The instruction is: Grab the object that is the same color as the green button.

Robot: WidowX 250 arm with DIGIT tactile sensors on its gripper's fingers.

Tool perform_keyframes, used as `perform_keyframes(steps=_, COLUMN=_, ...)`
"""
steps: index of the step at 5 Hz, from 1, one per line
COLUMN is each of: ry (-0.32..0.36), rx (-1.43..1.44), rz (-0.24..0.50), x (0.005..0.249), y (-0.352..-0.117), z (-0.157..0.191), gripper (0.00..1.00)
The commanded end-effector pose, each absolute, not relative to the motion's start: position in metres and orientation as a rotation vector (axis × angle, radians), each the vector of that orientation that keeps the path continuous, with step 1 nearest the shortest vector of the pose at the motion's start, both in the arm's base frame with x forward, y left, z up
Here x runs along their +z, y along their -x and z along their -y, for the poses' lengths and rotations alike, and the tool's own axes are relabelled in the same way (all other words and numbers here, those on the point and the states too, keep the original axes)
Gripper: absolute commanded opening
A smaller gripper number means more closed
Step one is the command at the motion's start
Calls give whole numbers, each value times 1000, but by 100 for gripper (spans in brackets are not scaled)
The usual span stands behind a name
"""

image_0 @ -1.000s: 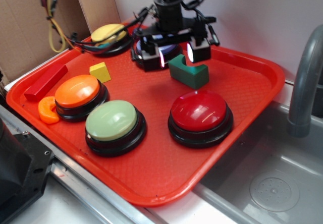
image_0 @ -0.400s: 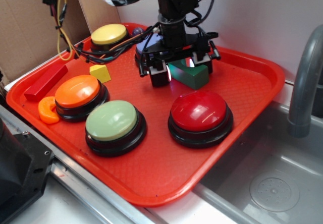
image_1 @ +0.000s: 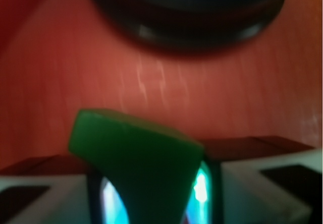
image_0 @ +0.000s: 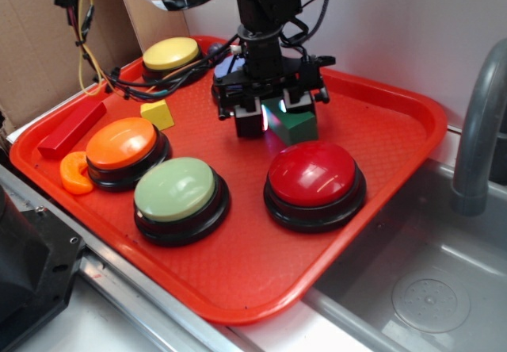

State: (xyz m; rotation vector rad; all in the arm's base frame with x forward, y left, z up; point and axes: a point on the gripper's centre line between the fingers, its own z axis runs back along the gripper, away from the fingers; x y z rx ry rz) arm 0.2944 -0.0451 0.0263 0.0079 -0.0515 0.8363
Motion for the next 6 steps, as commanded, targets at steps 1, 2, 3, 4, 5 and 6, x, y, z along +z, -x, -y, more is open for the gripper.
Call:
perform_keyframes(steps=1, ry=-100, rx=404, rz=42, x=119, y=-286, z=26, gripper=0)
perform_keyframes(steps=2, ry=-89, rx=212, rz=49, x=149, y=-270, z=25, gripper=0)
perform_keyframes(steps=3, ry=-59, rx=40, rz=82, x=180, y=-250, z=16, gripper=0)
perform_keyframes(steps=4, ry=-50, rx=-25, rz=56, x=192, y=-240, z=11, gripper=0)
perform_keyframes(steps=5, ry=3, rx=20, rz=53, x=188, y=-231, z=2, gripper=0)
perform_keyframes(steps=6, ry=-15, rx=98, rz=48, x=185, y=-232, z=-7, gripper=0)
